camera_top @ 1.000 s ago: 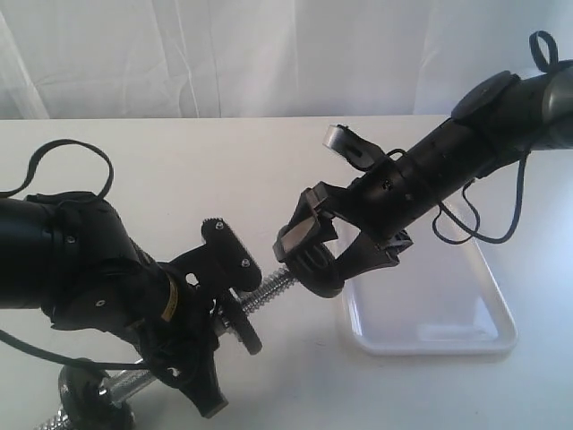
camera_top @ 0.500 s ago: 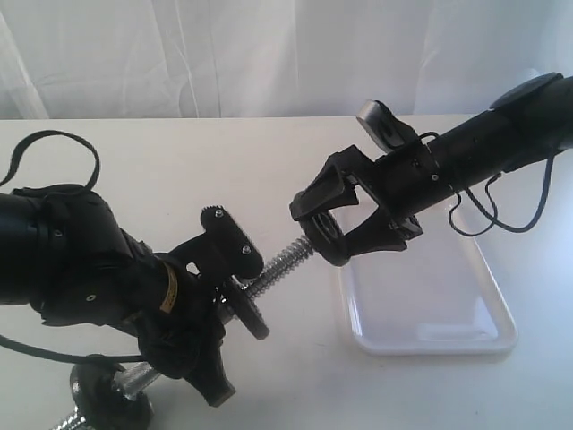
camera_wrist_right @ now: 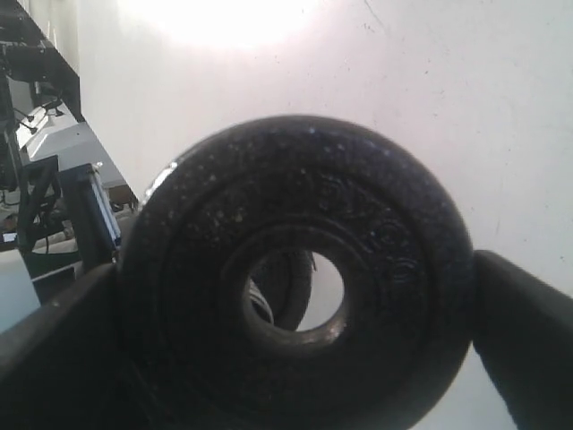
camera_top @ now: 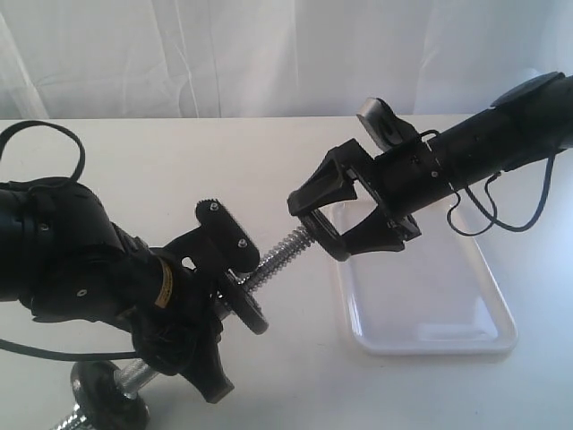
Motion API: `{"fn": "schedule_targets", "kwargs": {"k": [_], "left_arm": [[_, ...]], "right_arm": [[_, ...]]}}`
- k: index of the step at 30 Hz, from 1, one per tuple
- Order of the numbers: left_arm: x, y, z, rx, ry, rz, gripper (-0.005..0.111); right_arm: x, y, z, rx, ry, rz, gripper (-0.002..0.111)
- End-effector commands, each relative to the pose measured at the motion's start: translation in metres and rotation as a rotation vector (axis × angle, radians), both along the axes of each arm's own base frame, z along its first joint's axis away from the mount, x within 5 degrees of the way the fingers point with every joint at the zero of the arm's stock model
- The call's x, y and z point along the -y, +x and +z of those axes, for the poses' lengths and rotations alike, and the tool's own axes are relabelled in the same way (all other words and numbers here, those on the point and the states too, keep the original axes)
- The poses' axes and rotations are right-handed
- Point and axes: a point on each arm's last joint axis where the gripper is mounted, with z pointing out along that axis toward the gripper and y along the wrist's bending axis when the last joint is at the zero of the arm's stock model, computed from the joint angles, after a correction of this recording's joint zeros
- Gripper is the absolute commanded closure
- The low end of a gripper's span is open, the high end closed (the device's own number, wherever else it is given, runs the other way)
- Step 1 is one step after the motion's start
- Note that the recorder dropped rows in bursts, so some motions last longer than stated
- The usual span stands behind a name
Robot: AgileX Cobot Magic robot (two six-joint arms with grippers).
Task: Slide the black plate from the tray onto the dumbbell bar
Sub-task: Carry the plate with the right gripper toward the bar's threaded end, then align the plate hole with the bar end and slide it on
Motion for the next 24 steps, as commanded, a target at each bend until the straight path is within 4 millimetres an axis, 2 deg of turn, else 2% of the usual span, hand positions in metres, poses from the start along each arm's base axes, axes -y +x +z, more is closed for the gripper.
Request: {"fn": "schedule_targets", "kwargs": {"k": [1,6,19,24], "left_arm": [[0.006,0.001,0.03,0.112,-0.125,-0.043,0.107],[0.006,0.001,0.03,0.106,-0.126,-0.039,0.107],[0.005,0.0,0.029,0.101,-0.117,-0.037,0.107],[0.005,0.0,0.029,0.099,-0.114,-0.036,0.107]], "right_arm": [[0.0,-0.001,0.019,0.012,0.043,-0.033,0.108],[0.001,-0.003,0.028,0.034,0.042,-0.031,0.108],[0.0,-0.008,0.023,-0.044,0.045,-0.064,0.108],[0.0,-0.012,0.032,-0.025,0.049,-0.067,0.108]]}}
